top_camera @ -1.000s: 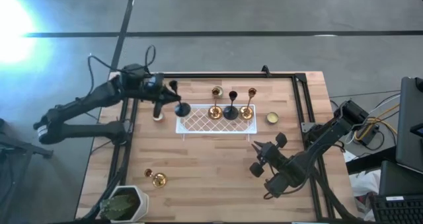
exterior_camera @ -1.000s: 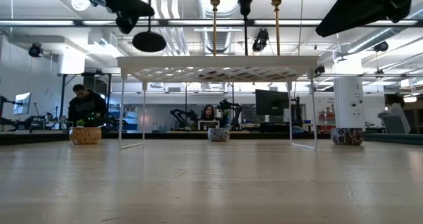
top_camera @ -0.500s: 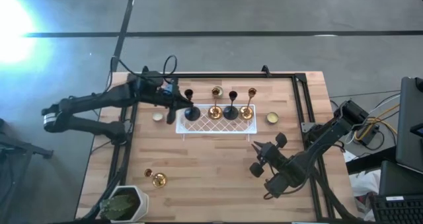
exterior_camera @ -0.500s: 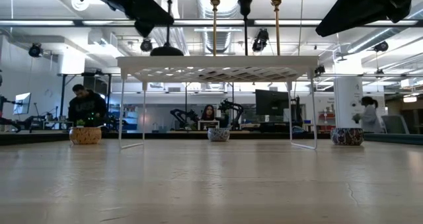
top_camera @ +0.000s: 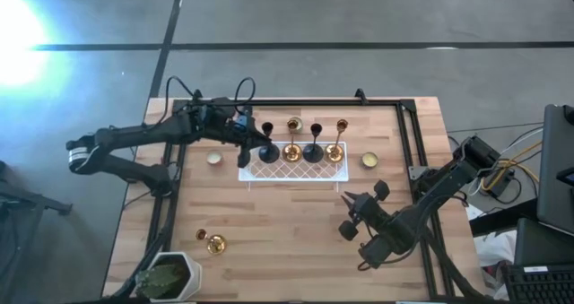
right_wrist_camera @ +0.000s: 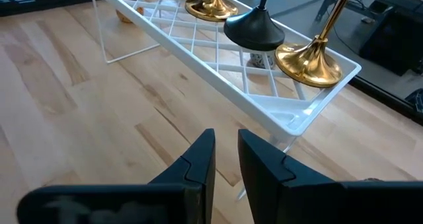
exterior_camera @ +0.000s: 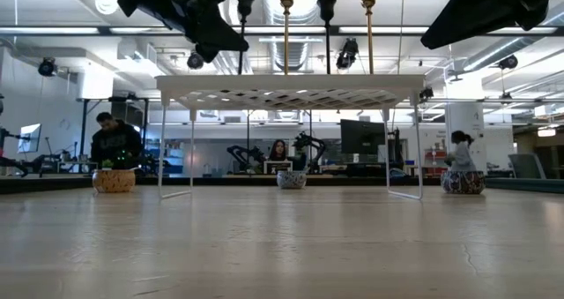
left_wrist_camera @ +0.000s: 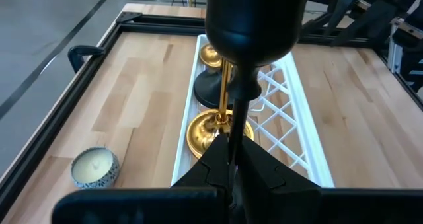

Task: Pick & Place candle stick holders
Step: Put the black candle holder on the shelf, then put the golden candle holder on the shelf

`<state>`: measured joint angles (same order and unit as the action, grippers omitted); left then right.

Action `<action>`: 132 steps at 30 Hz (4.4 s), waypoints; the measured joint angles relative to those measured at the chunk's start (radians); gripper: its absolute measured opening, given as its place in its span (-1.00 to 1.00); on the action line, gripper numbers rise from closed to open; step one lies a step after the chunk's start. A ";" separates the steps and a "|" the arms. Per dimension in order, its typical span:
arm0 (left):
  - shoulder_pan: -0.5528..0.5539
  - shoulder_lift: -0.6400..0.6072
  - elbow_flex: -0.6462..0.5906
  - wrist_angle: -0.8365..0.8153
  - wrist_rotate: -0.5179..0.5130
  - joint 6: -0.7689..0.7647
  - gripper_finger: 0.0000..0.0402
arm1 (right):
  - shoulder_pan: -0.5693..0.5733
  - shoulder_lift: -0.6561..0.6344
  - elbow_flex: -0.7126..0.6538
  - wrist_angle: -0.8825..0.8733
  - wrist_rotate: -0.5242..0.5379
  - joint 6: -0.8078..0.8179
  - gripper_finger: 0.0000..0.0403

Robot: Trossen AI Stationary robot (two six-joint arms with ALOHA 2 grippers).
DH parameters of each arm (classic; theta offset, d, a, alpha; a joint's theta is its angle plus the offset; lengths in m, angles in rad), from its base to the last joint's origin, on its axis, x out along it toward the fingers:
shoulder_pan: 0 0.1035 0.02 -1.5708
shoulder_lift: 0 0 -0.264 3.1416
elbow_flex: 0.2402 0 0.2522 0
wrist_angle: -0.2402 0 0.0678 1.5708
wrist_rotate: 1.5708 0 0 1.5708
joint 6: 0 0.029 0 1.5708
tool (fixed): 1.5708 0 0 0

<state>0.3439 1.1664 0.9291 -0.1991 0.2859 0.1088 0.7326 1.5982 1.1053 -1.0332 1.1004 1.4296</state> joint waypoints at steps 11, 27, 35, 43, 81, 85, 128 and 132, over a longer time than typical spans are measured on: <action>0.000 0.036 0.000 0.031 0.000 0.005 -0.92 | 0.000 0.000 0.000 0.000 -0.001 0.000 -0.72; 0.000 0.034 0.000 0.047 0.000 0.015 -0.92 | 0.000 0.000 0.000 0.000 -0.001 0.000 -0.74; 0.000 0.032 0.000 0.017 -0.032 0.023 -0.92 | 0.000 0.000 0.000 0.000 -0.002 0.000 -0.70; 0.002 -0.016 -0.002 -0.029 -0.083 0.033 -0.92 | 0.000 0.000 0.000 -0.002 -0.005 0.000 -0.73; 0.003 0.029 -0.001 0.024 -0.105 0.025 -0.79 | 0.000 0.000 0.000 0.001 -0.005 0.000 -0.69; 0.004 0.029 -0.001 0.030 -0.143 0.037 -0.71 | 0.000 0.000 0.000 0.001 -0.005 0.000 -0.72; 0.008 -0.025 0.104 -0.342 -0.251 0.056 0.19 | 0.000 0.000 0.000 0.004 -0.010 0.001 -0.70; 0.007 -0.052 0.180 -0.543 -0.251 0.050 0.19 | 0.000 0.000 0.000 0.003 -0.010 0.000 -0.73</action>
<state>0.3511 1.1140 1.1093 -0.7426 0.0345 0.1589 0.7323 1.5978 1.1050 -1.0298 1.0908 1.4296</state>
